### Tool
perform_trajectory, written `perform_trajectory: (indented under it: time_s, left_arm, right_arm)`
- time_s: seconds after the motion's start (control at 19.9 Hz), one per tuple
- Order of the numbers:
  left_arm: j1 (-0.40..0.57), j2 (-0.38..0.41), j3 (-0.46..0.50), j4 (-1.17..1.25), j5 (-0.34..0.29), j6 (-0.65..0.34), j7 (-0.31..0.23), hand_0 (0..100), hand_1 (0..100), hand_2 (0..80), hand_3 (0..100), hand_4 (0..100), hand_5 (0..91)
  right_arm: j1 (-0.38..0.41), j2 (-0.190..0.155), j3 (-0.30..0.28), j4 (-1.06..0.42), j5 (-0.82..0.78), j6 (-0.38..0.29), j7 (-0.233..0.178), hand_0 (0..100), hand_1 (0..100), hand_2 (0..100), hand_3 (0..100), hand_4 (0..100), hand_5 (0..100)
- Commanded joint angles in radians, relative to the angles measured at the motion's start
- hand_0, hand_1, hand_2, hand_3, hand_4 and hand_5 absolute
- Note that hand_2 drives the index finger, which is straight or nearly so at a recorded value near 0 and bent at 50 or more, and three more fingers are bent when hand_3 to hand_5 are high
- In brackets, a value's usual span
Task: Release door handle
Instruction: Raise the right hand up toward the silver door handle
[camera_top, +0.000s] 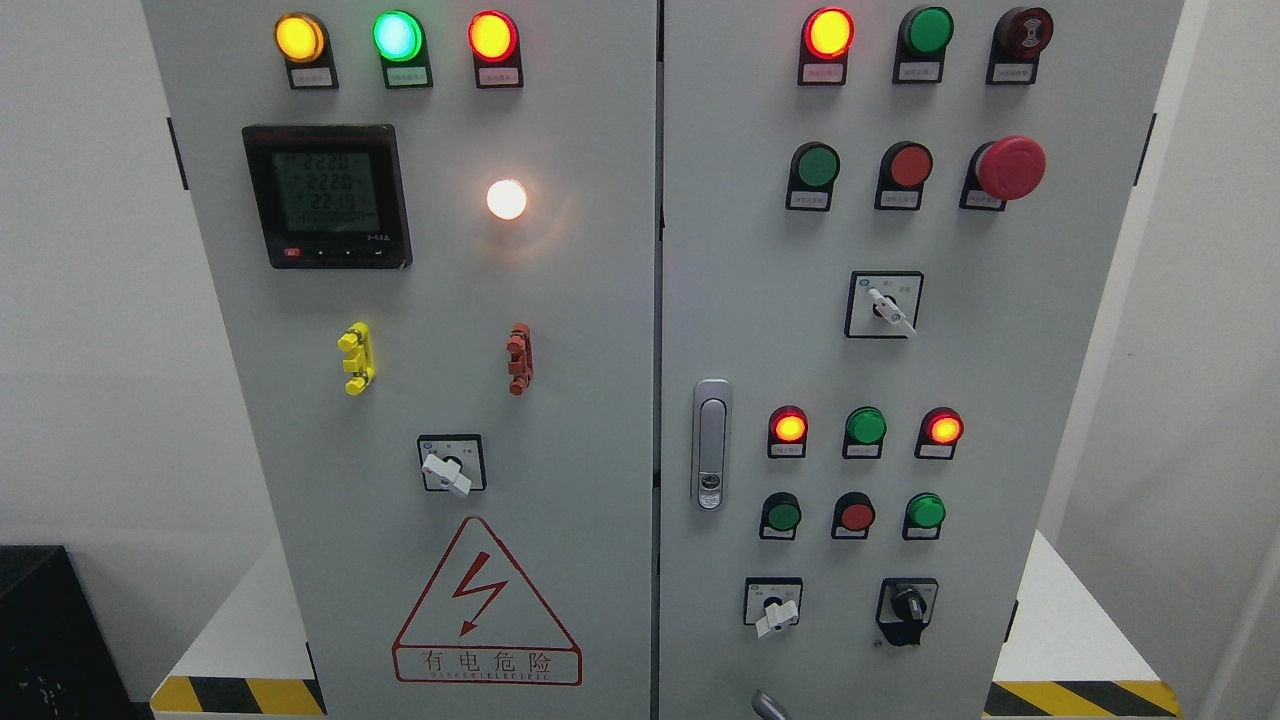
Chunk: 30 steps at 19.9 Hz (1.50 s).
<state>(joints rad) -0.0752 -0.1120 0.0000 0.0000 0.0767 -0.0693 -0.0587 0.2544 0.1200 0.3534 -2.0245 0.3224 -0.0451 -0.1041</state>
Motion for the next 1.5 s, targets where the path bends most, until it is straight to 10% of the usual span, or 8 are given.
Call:
perform_trajectory:
  time_s: [0.0, 0.1, 0.45, 0.7, 1.45]
  left_arm:
    - [0.0, 0.0, -0.021, -0.02, 0.0, 0.0, 0.0, 0, 0, 2.2, 9, 1, 0.0]
    - [0.0, 0.0, -0.021, -0.02, 0.0, 0.0, 0.0, 0, 0, 2.2, 9, 1, 0.0]
    - [0.0, 0.0, -0.021, -0.02, 0.0, 0.0, 0.0, 0, 0, 2.1, 9, 1, 0.0]
    - [0.0, 0.0, -0.021, -0.02, 0.0, 0.0, 0.0, 0, 0, 2.2, 9, 1, 0.0]
    - [0.0, 0.0, -0.021, -0.02, 0.0, 0.0, 0.0, 0, 0, 2.3, 9, 1, 0.0]
  right_arm:
    - [-0.043, 0.001, 0.009, -0.022, 0.119, 0.001, -0.009, 41, 30, 0, 29, 42, 34]
    - [-0.061, 0.003, 0.01, -0.023, 0.235, 0.001, -0.034, 41, 32, 0, 53, 57, 54]
    - [-0.145, 0.006, 0.007, -0.005, 0.571, 0.048, -0.039, 44, 37, 0, 87, 89, 95]
    - [-0.286, 0.01, 0.012, 0.076, 0.705, 0.163, -0.042, 42, 38, 0, 100, 100, 99]
    - [-0.475, 0.013, 0.032, 0.236, 1.055, 0.209, -0.046, 39, 37, 0, 100, 100, 99]
